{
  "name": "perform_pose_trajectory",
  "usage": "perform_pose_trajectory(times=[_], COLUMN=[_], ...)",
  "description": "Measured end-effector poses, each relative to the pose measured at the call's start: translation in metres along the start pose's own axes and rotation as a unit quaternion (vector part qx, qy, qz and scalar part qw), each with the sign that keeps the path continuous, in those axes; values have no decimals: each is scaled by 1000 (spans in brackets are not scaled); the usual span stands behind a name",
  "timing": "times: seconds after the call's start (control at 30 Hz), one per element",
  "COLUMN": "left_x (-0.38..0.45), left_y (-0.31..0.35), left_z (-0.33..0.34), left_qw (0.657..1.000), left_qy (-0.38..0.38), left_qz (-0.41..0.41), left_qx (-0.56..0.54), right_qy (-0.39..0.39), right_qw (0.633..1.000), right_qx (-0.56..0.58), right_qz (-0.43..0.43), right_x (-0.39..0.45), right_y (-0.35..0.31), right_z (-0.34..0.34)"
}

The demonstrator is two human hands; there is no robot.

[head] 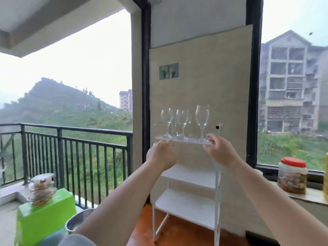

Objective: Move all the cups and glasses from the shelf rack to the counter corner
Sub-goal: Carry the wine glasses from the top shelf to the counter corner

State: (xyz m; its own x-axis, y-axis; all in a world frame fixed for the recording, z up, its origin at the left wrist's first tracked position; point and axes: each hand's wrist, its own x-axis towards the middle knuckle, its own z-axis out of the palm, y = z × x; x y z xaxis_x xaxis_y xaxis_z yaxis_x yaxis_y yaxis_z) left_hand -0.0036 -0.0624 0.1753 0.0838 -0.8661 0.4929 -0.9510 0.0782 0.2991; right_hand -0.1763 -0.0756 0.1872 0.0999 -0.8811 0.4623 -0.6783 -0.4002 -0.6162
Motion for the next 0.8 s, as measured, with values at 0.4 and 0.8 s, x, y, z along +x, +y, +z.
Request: perform_pose_trajectory(times=[0.4, 0.8], left_x=[149, 228], left_y=[-2, -5], left_z=[60, 103], left_qw=[919, 816], left_qy=[-81, -116], left_qz=[-37, -40], left_qx=[-384, -565], right_qy=[98, 127], right_qw=[963, 958], right_qx=[208, 170], right_qz=[139, 193], right_x=[137, 186], right_y=[15, 38], right_z=[40, 60])
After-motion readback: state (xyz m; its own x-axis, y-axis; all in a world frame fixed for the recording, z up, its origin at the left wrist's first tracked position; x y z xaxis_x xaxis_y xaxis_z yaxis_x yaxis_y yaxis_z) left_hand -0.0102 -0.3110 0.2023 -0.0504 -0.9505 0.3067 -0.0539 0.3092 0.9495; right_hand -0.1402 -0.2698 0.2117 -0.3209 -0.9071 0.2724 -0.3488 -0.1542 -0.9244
